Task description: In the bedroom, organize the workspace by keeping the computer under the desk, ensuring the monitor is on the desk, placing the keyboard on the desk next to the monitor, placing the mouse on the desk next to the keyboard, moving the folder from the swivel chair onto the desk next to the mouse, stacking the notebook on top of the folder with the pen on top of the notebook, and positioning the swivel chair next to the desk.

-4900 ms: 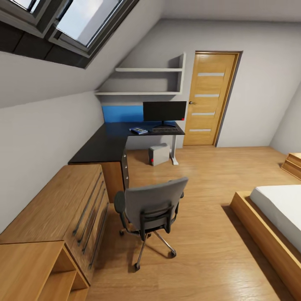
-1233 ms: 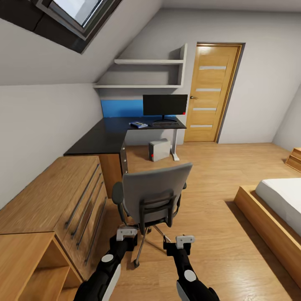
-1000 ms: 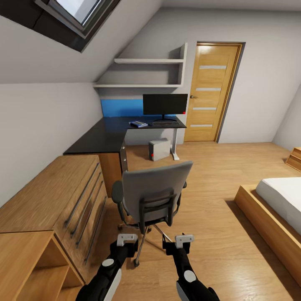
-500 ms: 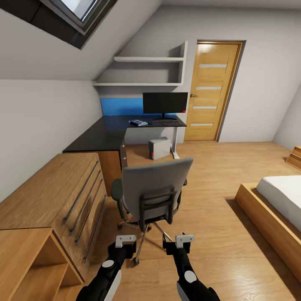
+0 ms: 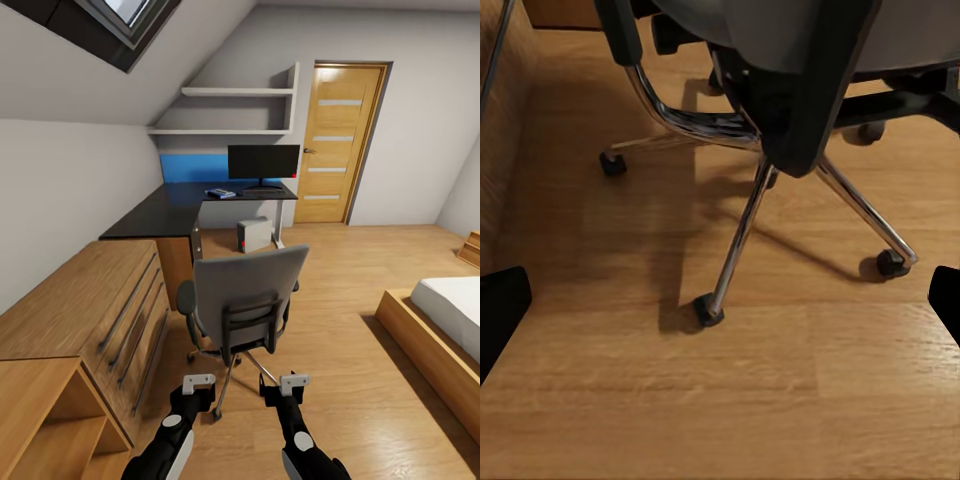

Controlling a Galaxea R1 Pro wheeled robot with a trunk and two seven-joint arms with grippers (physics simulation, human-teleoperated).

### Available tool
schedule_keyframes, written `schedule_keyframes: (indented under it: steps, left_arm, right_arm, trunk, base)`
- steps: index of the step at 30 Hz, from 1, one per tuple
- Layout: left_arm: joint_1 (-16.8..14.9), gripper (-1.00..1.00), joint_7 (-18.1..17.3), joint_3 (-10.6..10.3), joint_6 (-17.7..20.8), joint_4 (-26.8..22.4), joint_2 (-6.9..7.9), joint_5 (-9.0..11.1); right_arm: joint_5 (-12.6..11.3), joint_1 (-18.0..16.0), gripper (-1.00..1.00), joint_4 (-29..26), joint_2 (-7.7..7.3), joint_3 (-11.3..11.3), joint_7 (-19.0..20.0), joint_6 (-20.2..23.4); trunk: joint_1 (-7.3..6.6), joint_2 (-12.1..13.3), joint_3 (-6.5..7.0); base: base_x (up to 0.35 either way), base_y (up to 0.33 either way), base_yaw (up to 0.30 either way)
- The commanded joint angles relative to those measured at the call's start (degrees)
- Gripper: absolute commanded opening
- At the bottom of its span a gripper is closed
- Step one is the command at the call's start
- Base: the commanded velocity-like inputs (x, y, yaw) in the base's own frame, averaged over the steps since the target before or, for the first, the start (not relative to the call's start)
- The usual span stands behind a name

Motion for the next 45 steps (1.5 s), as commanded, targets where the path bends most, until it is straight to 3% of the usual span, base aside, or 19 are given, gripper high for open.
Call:
schedule_keyframes:
  steps: [1,25,45]
  left_arm:
    - [-0.02,1.0,0.36,-0.11,0.2,-0.14,0.0,0.3]
    - [-0.02,1.0,0.36,-0.13,-2.24,-0.22,0.0,0.28]
    - [-0.02,1.0,0.29,0.09,-2.33,-0.31,0.0,0.28]
  right_arm:
    - [-0.14,-0.06,1.0,0.04,-0.04,0.44,-0.54,-0.12]
    - [-0.16,-0.06,1.0,0.04,-0.06,0.43,-0.54,-0.21]
    - [-0.14,0.02,1.0,0.13,-0.13,0.45,-0.54,-4.01]
  trunk:
    - [0.22,-0.44,-0.24]
    - [5.49,-10.07,-4.55]
    - [9.89,-18.09,-8.14]
  base:
    - [0.0,0.0,0.0]
    - [-0.067,-0.061,0.0]
    - [-0.015,-0.014,0.0]
